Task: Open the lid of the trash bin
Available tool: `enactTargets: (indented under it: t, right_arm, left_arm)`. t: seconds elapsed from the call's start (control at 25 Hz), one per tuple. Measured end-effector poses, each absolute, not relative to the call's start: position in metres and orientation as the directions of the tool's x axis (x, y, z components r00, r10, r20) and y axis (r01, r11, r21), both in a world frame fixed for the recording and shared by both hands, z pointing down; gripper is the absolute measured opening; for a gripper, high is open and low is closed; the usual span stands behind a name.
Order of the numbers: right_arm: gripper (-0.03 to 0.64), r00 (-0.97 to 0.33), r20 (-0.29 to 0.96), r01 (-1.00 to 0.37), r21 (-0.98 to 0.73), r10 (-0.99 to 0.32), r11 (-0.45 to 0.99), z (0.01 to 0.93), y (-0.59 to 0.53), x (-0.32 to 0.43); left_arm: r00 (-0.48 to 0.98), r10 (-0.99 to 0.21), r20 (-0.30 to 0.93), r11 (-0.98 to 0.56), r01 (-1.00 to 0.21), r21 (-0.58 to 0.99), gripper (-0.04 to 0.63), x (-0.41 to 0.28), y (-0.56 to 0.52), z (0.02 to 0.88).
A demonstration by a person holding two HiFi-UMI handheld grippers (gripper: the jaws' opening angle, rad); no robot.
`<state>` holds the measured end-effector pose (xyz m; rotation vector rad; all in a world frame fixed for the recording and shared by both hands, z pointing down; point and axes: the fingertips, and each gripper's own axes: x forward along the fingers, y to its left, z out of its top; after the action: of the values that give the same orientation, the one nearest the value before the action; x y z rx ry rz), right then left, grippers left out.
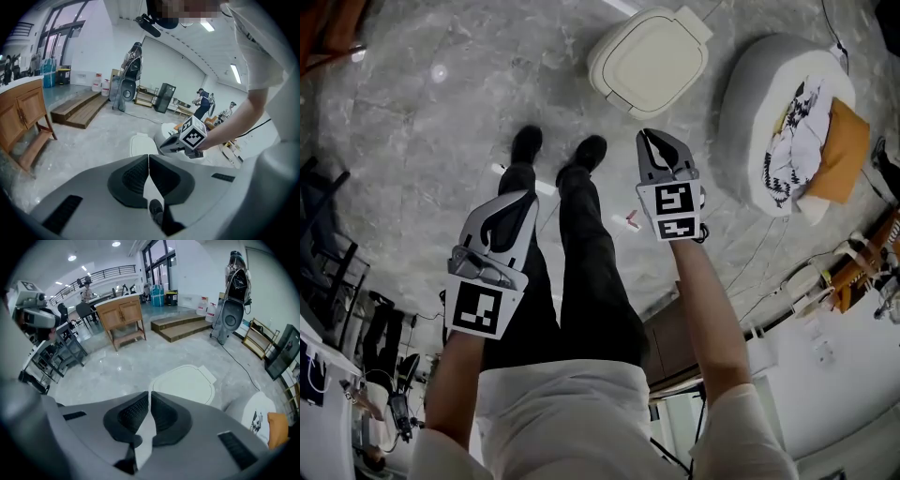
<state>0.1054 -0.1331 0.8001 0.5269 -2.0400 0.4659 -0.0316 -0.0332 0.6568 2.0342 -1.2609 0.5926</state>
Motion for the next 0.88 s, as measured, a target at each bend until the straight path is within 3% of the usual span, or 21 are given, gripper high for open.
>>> enactTargets:
  t: [0.88]
  right_arm:
    - [0.034,-0.294,0.940,-0.365,0.057,-0.173,0.929,0.910,-0.119,0.106]
  left_arm:
    - [0.445,-0.577,0.685,-0.309,-0.895,0.321,0.018,-0.036,-0.022,0.714]
